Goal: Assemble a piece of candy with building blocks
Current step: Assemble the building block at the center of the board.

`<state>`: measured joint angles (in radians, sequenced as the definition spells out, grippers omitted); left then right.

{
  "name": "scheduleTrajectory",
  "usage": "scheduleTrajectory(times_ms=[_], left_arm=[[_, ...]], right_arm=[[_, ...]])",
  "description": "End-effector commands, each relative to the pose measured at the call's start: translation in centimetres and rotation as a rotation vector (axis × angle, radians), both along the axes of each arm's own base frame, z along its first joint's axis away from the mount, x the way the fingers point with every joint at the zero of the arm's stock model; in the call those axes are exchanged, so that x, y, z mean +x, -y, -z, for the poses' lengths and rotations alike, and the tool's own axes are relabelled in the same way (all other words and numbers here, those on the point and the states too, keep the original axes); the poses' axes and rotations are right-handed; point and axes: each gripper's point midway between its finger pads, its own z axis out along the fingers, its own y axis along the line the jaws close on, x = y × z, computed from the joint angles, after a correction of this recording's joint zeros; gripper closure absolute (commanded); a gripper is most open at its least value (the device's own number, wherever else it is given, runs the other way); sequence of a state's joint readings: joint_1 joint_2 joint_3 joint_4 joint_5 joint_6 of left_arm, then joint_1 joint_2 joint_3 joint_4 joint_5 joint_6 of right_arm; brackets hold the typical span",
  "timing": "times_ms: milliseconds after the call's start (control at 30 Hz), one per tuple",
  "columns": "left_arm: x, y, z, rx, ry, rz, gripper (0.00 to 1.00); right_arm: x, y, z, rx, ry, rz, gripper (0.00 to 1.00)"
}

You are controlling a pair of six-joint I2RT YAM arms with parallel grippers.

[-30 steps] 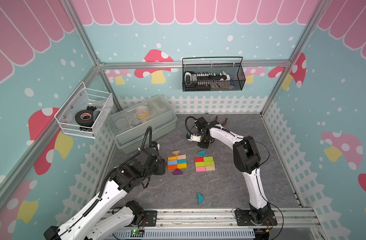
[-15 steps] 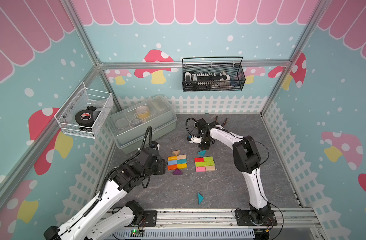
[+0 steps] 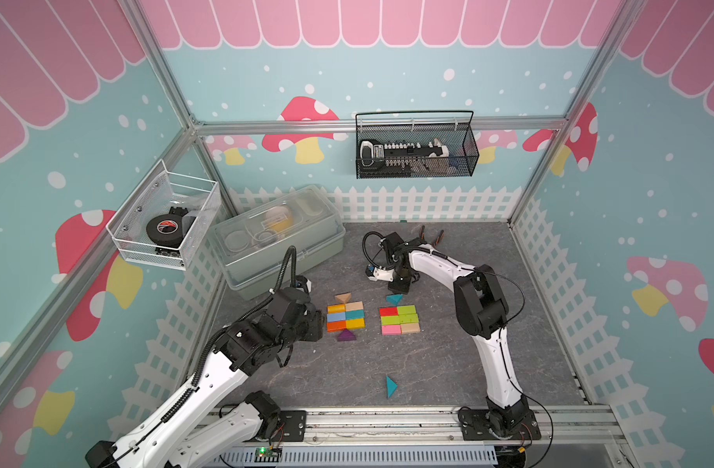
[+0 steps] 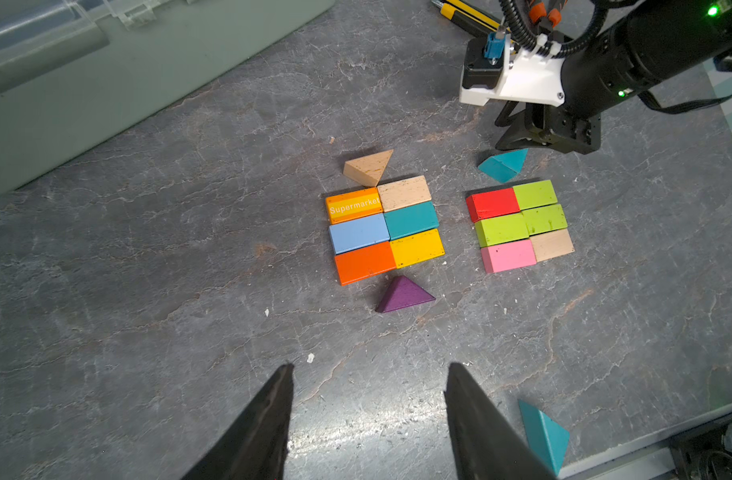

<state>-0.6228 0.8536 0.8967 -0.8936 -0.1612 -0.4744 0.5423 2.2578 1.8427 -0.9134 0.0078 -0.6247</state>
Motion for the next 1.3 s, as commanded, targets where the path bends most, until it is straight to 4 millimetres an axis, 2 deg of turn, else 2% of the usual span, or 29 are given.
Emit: scheduleTrajectory(times_ms=[0, 1267], left_arm=[[0.0, -0.4, 0.2, 0.020, 0.001, -0.001, 0.42], [0.0, -0.3, 0.4, 0.023, -0.006, 0.000, 0.42]], right_arm=[[-1.1, 0.4, -0.6, 0.000, -0.030, -0.018, 0.70], [-0.6, -2.0, -0.2, 0.064, -0.028, -0.085, 0.69]])
